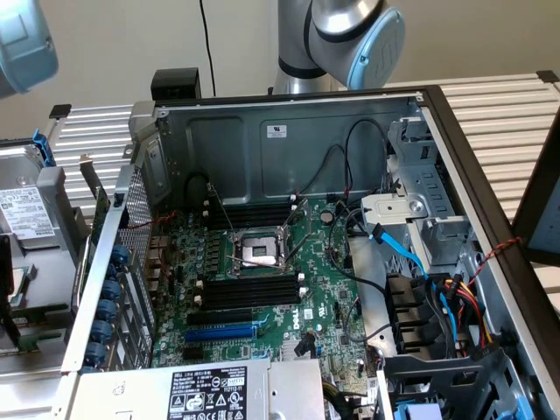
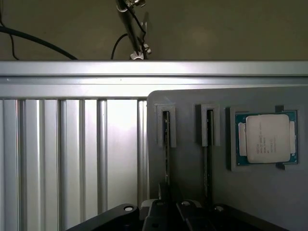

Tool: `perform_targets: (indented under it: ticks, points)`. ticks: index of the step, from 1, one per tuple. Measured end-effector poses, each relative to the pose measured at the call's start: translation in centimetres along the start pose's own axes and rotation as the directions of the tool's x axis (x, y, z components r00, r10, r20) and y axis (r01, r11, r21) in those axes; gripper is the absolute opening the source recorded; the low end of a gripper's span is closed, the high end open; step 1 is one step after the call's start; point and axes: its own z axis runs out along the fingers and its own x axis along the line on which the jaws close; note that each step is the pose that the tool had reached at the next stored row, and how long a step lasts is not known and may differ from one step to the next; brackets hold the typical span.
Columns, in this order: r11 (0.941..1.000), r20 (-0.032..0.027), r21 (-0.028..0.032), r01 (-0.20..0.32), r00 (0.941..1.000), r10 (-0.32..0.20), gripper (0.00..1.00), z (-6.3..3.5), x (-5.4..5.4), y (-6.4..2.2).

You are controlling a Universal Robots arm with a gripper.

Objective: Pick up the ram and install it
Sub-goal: 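Pick up the ram and move it above insertion slot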

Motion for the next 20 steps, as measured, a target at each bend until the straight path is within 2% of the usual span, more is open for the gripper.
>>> perform_targets:
  ticks: [5,9,20]
  points:
    - [1.0,0.0001,0.0001,0.0,1.0,0.0,0.12,-0.02,0.0,0.0]
    - [1.0,0.0001,0.0,0.0,1.0,0.0,0.12,-0.62,0.0,-0.01]
    - [1.0,0.0003,0.0002,0.0,1.0,0.0,0.12,-1.48,0.0,-0.02]
